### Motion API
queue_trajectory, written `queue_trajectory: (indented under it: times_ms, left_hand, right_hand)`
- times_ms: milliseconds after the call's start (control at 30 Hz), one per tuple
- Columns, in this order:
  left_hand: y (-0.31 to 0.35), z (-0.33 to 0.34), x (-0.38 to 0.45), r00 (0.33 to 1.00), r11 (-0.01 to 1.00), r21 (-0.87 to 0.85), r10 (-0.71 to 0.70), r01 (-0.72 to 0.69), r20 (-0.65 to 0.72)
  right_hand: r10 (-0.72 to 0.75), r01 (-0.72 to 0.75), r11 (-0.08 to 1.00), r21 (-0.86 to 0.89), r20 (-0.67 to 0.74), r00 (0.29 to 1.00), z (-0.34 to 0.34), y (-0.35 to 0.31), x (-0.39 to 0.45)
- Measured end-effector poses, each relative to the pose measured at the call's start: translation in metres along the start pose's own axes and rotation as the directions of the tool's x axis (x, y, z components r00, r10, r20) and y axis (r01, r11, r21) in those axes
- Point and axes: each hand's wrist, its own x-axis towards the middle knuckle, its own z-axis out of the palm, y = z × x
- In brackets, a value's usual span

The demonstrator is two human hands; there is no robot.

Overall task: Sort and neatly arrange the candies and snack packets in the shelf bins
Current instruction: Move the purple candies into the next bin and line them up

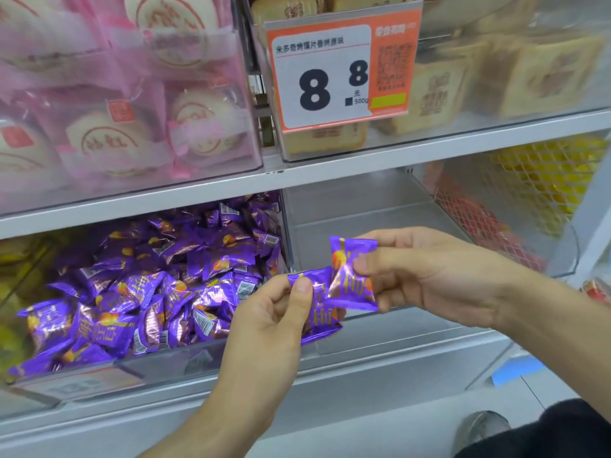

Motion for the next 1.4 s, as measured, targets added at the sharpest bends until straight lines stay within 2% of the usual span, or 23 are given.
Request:
queue_trajectory:
  times_ms: [167,300,433,633,767,900,967,1100,1167,1267,1400]
  left_hand:
    - [0.000,0.001,0.002,0.994,0.985,-0.145,-0.105,0.099,-0.040]
    - [0.003,0.003,0.002,0.993,0.967,-0.226,-0.120,0.115,-0.010]
    - [0.005,0.005,0.000,0.998,0.977,-0.204,-0.058,0.056,-0.003]
    - [0.008,0.005,-0.004,0.996,0.993,-0.086,0.086,-0.085,0.003]
    - [0.006,0.003,-0.002,0.987,0.987,0.039,0.159,-0.158,-0.030]
    - [0.003,0.005,0.001,0.987,0.989,-0.045,0.135,-0.139,-0.085]
    - [0.004,0.006,0.001,0.979,0.983,-0.047,0.170,-0.177,-0.114]
    - [0.010,0.008,-0.002,0.960,0.965,-0.016,0.260,-0.263,-0.104]
    - [0.011,0.005,0.000,0.944,0.943,0.126,0.319,-0.307,-0.089]
    - [0.002,-0.006,0.009,0.926,0.846,0.428,0.374,-0.319,-0.050]
    - [-0.013,-0.019,0.021,0.928,0.752,0.576,0.372,-0.320,0.030]
  right_hand:
    - [-0.060,0.052,0.986,-0.161,-0.050,0.997,-0.001,0.009,0.002]
    - [-0.164,0.144,0.961,-0.236,-0.067,0.984,0.002,0.013,0.005]
    - [-0.279,0.222,0.891,-0.395,-0.092,0.956,0.014,0.020,0.006]
    - [-0.375,0.261,0.821,-0.507,-0.135,0.917,0.024,0.021,0.000]
    - [-0.477,0.345,0.798,-0.494,-0.169,0.863,0.037,0.027,-0.002]
    - [-0.456,0.320,0.823,-0.469,-0.209,0.865,0.046,0.035,0.003]
    - [-0.433,0.296,0.841,-0.453,-0.236,0.870,0.045,0.034,0.008]
    - [-0.406,0.354,0.874,-0.334,-0.098,0.909,0.038,0.025,0.013]
    - [-0.413,0.369,0.867,-0.334,-0.069,0.908,0.031,0.020,0.013]
    - [-0.423,0.384,0.827,-0.411,-0.004,0.906,0.018,0.014,0.017]
    - [-0.435,0.346,0.763,-0.546,-0.037,0.900,-0.008,0.005,0.030]
